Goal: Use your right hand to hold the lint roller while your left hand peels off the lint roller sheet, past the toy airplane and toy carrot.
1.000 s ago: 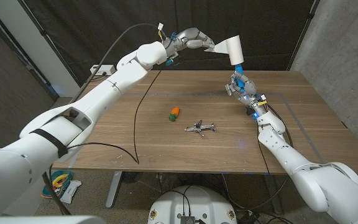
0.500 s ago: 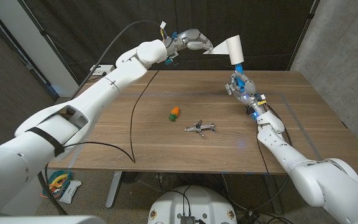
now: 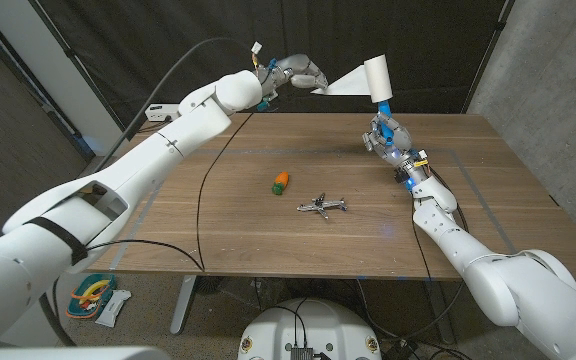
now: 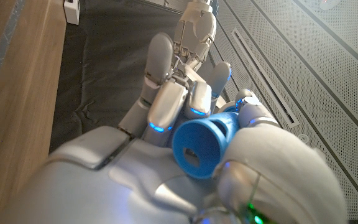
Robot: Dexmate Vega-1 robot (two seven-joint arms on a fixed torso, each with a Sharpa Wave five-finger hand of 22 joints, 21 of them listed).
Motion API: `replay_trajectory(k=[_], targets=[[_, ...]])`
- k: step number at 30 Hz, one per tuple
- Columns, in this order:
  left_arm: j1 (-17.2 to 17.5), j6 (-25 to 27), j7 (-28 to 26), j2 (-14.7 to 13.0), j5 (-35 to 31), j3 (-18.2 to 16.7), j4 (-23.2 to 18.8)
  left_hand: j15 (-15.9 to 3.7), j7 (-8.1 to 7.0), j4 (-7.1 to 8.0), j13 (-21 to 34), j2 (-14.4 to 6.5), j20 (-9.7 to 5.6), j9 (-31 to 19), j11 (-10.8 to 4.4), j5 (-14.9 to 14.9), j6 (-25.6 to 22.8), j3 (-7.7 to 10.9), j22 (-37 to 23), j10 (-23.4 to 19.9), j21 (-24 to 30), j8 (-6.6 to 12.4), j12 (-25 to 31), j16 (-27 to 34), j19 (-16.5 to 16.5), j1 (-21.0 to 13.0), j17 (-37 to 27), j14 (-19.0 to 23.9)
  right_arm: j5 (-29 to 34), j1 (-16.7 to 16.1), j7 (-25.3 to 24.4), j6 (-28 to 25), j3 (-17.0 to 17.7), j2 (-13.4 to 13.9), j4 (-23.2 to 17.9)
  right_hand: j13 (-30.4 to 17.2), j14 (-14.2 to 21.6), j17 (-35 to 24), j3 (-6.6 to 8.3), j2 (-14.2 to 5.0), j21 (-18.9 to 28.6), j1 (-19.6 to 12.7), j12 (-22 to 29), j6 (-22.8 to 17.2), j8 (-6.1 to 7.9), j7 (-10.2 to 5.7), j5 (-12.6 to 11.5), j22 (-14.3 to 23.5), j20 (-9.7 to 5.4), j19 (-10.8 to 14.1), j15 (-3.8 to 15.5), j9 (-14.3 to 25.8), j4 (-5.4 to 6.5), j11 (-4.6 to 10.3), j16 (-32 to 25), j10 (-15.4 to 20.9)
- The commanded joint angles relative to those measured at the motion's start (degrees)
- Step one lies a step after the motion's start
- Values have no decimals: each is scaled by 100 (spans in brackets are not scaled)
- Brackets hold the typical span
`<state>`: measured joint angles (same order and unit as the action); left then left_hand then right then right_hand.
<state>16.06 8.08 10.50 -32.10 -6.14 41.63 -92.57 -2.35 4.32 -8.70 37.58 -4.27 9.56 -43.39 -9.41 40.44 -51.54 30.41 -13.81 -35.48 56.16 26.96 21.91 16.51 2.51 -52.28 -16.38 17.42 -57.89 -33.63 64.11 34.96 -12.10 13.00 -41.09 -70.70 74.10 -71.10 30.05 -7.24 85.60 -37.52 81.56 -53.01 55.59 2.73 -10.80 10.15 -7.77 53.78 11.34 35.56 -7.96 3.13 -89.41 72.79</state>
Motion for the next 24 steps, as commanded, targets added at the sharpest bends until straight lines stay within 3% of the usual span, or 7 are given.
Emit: replay_trajectory(k=[1,8,11,24], targets=[[366,228,-248,-270,-15,-221,-436,-633,-11,284,29,77,-25,-500,-138,336,0,431,-1,-182,60,2165,27,-25,36,27,-40,74,73,37,-74,-1,-29,-30,7,-11,-12,-3,1182,-289,40,258,813,-368,68,355,8,2,-177,1,40,23,1116,-5,-40,153],[526,62,-280,-378,167,-373,-500,-628,57,277,66,150,-32,-712,-115,653,-26,504,27,-218,130,2369,45,-64,58,61,-61,100,114,47,-117,11,-66,-44,-19,-11,-12,-3,1183,-289,43,264,813,-368,77,352,9,2,-176,-1,39,-3,1115,-19,-40,150],[632,5,-314,-452,245,-458,-574,-606,174,217,97,229,-11,-800,-77,984,-331,620,59,-259,180,2586,67,-108,103,51,-71,123,131,63,-129,9,-85,-52,-22,-11,-13,-3,1184,-290,44,265,816,-364,84,359,9,2,-176,-1,39,-3,1115,-22,-40,160],[1133,209,-580,-837,341,-803,-1138,-580,230,219,142,313,7,-808,-54,1469,-403,781,99,-265,275,2683,86,-170,176,135,-108,146,183,80,-202,43,-147,-85,-78,-11,-14,-3,1187,-292,50,275,812,-357,116,351,9,2,-175,2,39,-24,1112,-20,-40,145]])
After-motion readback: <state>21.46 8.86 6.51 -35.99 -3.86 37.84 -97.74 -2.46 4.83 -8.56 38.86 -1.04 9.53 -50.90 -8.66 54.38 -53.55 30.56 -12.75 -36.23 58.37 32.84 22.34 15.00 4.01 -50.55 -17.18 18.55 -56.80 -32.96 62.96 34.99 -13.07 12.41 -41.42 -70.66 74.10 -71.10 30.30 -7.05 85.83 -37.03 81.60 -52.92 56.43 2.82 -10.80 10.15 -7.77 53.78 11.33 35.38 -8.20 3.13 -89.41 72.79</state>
